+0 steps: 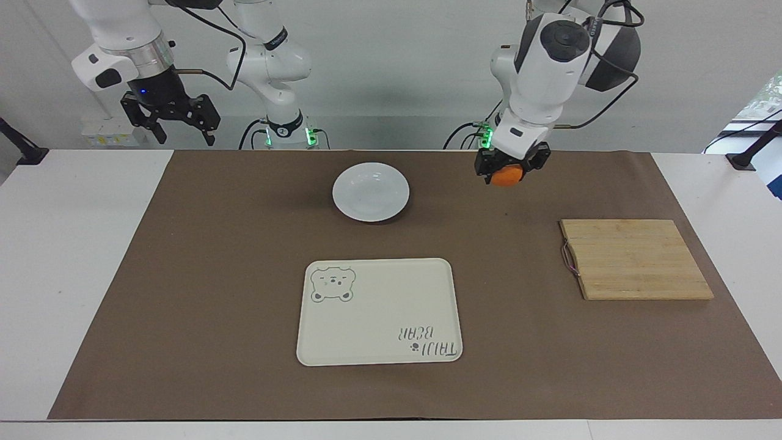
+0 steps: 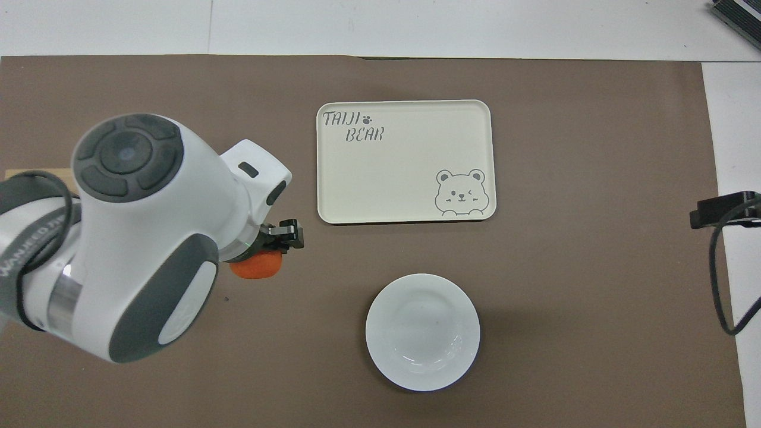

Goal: Place orange and plate with both arms
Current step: 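Lift the orange with the left gripper and carry it toward the plate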

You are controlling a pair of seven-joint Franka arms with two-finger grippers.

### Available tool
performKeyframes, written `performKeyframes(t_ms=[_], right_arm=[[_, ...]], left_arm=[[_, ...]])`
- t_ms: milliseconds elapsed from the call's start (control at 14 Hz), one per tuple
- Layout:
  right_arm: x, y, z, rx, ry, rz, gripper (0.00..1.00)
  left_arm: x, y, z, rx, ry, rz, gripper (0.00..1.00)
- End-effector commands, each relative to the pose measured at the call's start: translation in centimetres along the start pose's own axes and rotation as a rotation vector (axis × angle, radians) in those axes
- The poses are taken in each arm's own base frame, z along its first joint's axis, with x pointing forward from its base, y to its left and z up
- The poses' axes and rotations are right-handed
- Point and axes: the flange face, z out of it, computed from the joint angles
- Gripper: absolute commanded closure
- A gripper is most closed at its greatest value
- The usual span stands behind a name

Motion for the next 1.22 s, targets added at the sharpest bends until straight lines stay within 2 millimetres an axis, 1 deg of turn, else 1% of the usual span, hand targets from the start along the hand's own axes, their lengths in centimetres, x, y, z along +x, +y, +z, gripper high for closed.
performKeyframes(t_ms=[0, 215, 358, 430, 573, 717, 932, 1003, 1075, 1147], right_arm=[[-0.5, 0.5, 0.1, 0.004, -0.001, 0.036, 0.00], [-0.5, 0.0, 0.1, 0.003, 0.000, 0.028, 0.00], [-0.6, -0.2, 0.0, 0.003, -0.003, 0.024, 0.00], [-0.7, -0.2, 0.0, 0.003, -0.005, 0.024, 0.00], [-0.6, -0.1, 0.0, 0.003, -0.002, 0.025, 0.00], [-0.6, -0.1, 0.0, 0.003, 0.001, 0.025, 0.00], [-0.6, -0.1, 0.0, 0.003, 0.000, 0.025, 0.00], [-0.6, -0.1, 0.0, 0.003, 0.000, 0.027, 0.00], [-0.6, -0.1, 0.0, 0.003, 0.001, 0.027, 0.00], [-0.6, -0.1, 0.0, 0.003, 0.001, 0.027, 0.00]], left_arm=[[-2.8, 2.8, 3.3, -0.010, 0.035, -0.022, 1.00], [-5.5, 6.1, 6.9, -0.015, 0.042, 0.001, 1.00], [-7.1, 8.6, 10.2, -0.027, 0.052, 0.034, 1.00], [-7.7, 9.4, 11.5, -0.062, 0.059, 0.026, 1.00], [-9.5, 11.3, 13.7, -0.115, 0.051, 0.041, 1.00], [-11.4, 13.8, 16.0, -0.116, 0.036, 0.054, 1.00], [-12.3, 16.5, 19.2, -0.154, 0.050, -0.017, 1.00], [-12.9, 17.7, 20.5, -0.174, 0.055, -0.027, 1.00], [-13.4, 18.9, 22.2, -0.186, 0.063, -0.036, 1.00], [-13.6, 19.7, 23.6, -0.204, 0.077, -0.056, 0.77]])
